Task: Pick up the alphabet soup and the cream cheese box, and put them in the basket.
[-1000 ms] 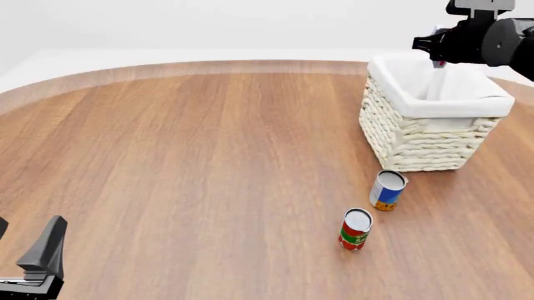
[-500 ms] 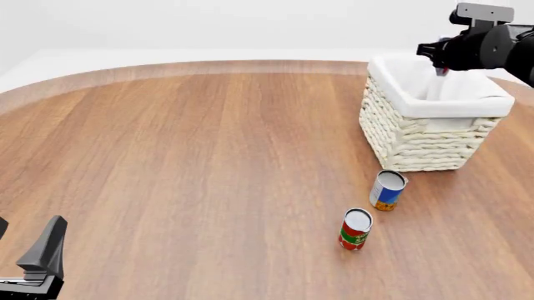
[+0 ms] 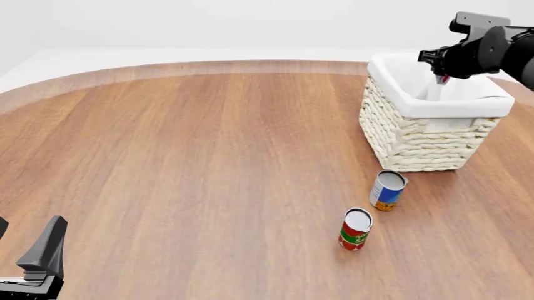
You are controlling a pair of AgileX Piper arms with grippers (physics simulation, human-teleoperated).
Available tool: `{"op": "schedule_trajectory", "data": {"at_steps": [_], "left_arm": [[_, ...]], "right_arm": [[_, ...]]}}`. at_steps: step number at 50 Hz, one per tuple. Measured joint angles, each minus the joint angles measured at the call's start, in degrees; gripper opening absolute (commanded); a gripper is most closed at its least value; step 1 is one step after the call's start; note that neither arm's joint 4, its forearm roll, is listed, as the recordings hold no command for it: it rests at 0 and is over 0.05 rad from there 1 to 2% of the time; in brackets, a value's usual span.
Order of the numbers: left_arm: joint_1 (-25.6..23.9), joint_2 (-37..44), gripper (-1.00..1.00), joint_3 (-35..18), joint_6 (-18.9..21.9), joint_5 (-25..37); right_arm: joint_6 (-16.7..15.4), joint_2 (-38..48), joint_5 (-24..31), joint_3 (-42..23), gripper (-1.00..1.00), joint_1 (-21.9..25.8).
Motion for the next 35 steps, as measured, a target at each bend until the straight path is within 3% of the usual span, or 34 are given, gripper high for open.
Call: {"op": "schedule_trajectory", "data": {"at_steps": [35], "left_arm": [[0.0,0.0,1.0,0.0,0.0,0.0]], "right_arm": [[2.7,6.2,9.2,-6.4,-1.0,0.6]]}}
